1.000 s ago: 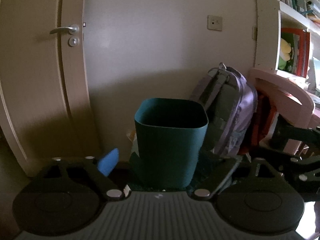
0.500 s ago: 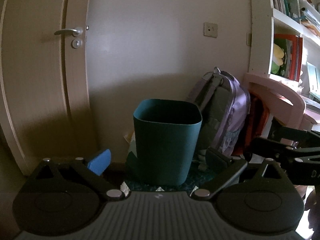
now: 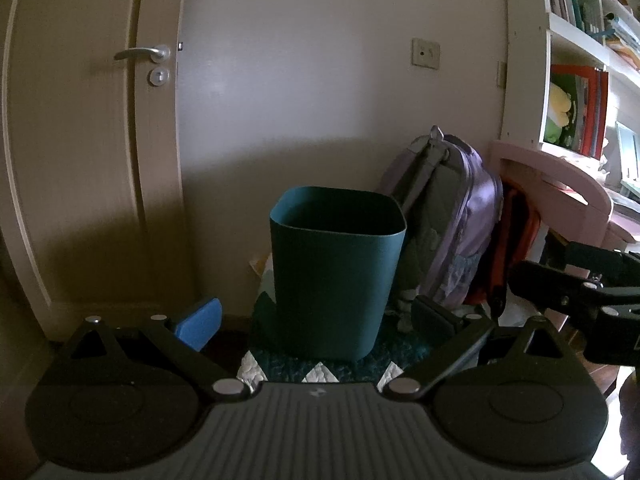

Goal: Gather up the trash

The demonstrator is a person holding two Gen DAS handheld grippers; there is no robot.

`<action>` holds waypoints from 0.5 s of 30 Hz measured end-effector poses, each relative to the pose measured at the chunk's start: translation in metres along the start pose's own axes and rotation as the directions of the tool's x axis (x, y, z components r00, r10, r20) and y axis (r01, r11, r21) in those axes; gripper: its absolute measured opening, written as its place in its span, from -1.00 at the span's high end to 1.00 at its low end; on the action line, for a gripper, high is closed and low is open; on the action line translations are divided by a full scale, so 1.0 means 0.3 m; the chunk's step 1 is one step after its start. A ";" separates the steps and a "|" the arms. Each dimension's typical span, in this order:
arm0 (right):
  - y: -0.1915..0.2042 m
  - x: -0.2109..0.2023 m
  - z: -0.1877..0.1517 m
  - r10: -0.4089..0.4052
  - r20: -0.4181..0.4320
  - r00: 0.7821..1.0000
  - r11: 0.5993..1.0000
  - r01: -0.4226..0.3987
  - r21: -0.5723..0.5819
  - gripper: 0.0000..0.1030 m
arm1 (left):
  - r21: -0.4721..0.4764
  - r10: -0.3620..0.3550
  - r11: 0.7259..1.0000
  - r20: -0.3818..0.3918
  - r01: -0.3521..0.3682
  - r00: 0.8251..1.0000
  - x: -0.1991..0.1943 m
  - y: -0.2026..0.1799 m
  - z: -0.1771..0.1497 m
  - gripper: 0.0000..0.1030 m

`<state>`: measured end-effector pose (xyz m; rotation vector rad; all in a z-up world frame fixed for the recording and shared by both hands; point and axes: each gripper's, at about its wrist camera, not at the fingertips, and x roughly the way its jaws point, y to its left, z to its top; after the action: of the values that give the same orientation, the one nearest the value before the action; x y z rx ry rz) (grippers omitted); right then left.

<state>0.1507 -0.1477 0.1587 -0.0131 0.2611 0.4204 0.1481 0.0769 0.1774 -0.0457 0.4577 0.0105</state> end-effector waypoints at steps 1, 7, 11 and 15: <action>-0.001 -0.001 0.000 0.000 0.000 1.000 1.000 0.000 0.001 -1.00 | 0.003 0.003 1.000 0.000 -0.003 1.000 -0.001 -0.001 -0.003 -0.97; 0.001 -0.004 -0.001 -0.002 -0.003 1.000 1.000 0.002 0.000 -1.00 | -0.004 -0.008 1.000 -0.004 0.008 1.000 -0.009 0.000 -0.009 -0.97; 0.006 -0.006 -0.003 -0.001 -0.006 1.000 1.000 0.001 -0.001 -1.00 | 0.003 -0.011 1.000 0.007 0.011 1.000 -0.021 -0.002 -0.013 -0.97; 0.007 -0.010 -0.004 -0.005 -0.004 1.000 1.000 0.005 0.000 -1.00 | 0.008 -0.026 1.000 0.026 0.026 0.999 -0.044 -0.003 -0.015 -0.97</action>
<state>0.1470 -0.1470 0.1585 -0.0145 0.2653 0.4151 0.1344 0.0759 0.1792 -0.0436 0.4305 -0.0165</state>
